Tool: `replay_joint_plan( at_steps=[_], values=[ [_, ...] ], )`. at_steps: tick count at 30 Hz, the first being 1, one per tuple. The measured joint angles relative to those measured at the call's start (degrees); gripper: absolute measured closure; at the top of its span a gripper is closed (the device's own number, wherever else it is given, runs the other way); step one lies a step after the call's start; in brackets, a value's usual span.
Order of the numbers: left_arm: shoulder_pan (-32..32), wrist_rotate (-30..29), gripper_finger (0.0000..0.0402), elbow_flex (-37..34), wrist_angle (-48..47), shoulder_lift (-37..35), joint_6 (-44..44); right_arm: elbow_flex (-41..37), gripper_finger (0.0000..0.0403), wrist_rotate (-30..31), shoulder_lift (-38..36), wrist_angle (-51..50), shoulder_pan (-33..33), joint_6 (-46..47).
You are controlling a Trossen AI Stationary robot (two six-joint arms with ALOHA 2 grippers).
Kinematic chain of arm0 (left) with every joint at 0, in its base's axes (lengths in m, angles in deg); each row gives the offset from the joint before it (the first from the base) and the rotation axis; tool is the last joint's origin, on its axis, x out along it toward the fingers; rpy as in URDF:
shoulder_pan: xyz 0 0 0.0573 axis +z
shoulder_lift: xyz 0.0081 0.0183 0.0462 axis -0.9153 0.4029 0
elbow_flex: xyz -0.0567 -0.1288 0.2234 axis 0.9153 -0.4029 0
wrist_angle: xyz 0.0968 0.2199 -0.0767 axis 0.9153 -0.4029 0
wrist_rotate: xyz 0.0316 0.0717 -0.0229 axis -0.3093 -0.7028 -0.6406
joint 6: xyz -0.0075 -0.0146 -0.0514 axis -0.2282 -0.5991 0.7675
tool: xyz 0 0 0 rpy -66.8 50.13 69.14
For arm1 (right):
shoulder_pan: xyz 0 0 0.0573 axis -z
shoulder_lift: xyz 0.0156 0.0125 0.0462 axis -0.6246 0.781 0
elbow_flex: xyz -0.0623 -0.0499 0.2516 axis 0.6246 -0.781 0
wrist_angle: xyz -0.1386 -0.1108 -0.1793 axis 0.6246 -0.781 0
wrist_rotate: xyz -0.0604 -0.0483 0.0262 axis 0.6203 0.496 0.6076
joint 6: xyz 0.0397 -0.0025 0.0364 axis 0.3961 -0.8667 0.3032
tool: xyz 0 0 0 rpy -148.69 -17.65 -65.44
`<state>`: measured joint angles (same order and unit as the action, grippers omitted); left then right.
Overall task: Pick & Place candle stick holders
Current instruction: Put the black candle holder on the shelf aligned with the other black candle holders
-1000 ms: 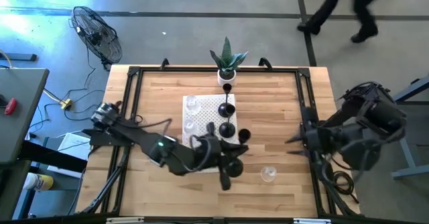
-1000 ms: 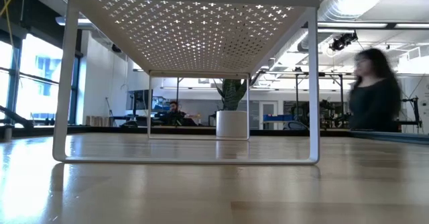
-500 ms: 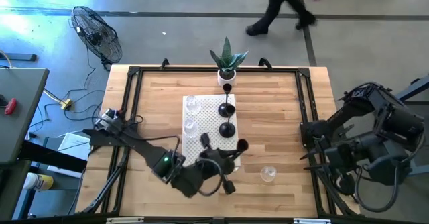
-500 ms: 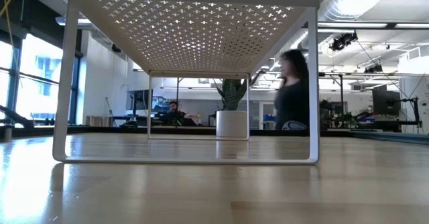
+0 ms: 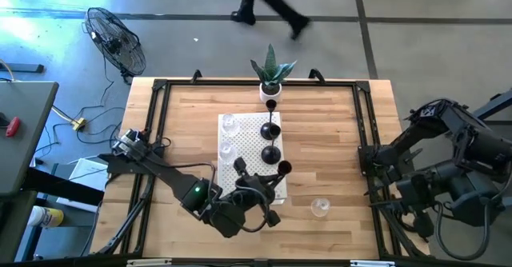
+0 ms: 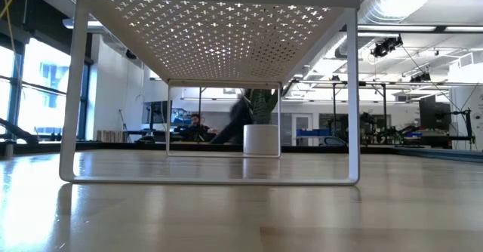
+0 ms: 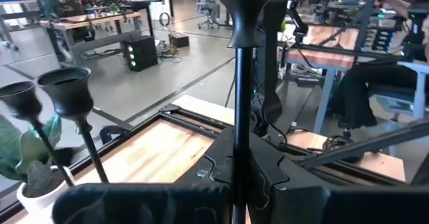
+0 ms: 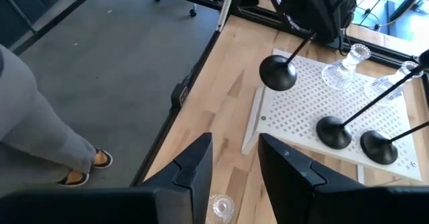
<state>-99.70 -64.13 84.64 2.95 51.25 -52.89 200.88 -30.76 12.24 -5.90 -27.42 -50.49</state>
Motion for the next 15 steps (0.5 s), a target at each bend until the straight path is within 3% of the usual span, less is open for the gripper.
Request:
replay_joint_plan(
  at_steps=[7, 11, 15],
  values=[
    [1.51, 3.72, 0.0394, -1.11, 0.49, -0.08, 0.66, 0.00, 0.0289, 0.68, 0.00, 0.00, 0.01, -0.77],
    [2.28, 4.34, 0.0394, -6.69, 5.81, -0.78, -0.81, 0.00, 0.0289, 0.68, 0.00, 0.00, 0.01, -0.77],
    [2.91, 9.29, 0.0394, -13.56, 15.59, -4.02, -4.42, 0.00, 0.0289, 0.75, 0.00, -0.01, 0.01, -0.65]
  ],
)
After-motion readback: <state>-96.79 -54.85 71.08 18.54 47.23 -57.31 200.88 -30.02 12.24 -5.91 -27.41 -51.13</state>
